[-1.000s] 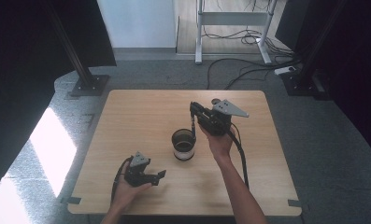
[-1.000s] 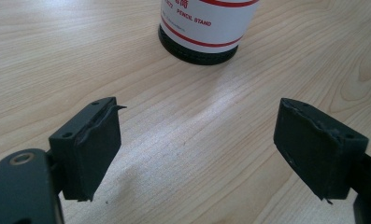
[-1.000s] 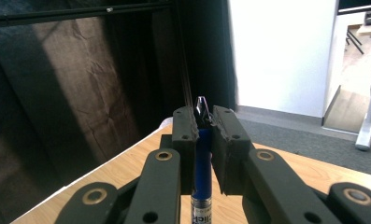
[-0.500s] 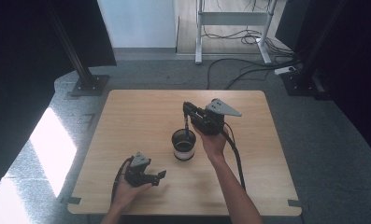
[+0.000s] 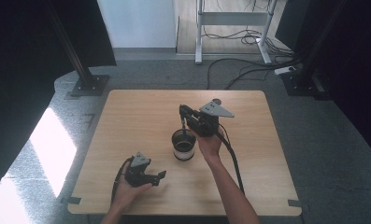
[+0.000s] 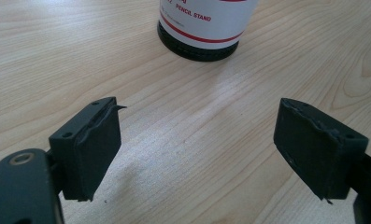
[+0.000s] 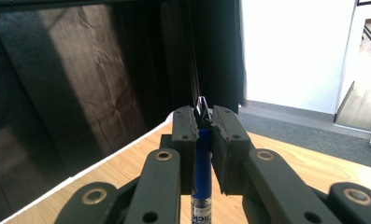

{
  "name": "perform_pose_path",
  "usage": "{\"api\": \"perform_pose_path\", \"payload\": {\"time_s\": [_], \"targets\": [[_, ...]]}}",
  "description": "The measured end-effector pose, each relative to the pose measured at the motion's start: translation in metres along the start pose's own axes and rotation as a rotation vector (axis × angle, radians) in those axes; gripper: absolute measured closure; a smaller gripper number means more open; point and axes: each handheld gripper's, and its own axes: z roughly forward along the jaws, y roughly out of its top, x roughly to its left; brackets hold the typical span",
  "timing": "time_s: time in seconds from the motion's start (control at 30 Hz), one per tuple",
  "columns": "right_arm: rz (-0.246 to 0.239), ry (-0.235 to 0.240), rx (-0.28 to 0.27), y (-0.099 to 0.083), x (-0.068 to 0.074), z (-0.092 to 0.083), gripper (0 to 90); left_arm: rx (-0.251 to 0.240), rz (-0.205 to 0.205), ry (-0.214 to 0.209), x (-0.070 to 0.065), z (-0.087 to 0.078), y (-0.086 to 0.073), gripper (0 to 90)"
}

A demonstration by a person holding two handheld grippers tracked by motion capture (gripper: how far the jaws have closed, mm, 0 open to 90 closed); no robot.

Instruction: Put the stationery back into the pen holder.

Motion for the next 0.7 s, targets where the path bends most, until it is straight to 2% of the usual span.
{"api": "perform_pose_path", "payload": {"time_s": [0.7], "targets": [[0.002, -0.035, 0.105, -0.041, -0.011, 0.017, 78.4, 0.014, 0.001, 0.005, 0.000, 0.003, -0.001, 15.3]]}}
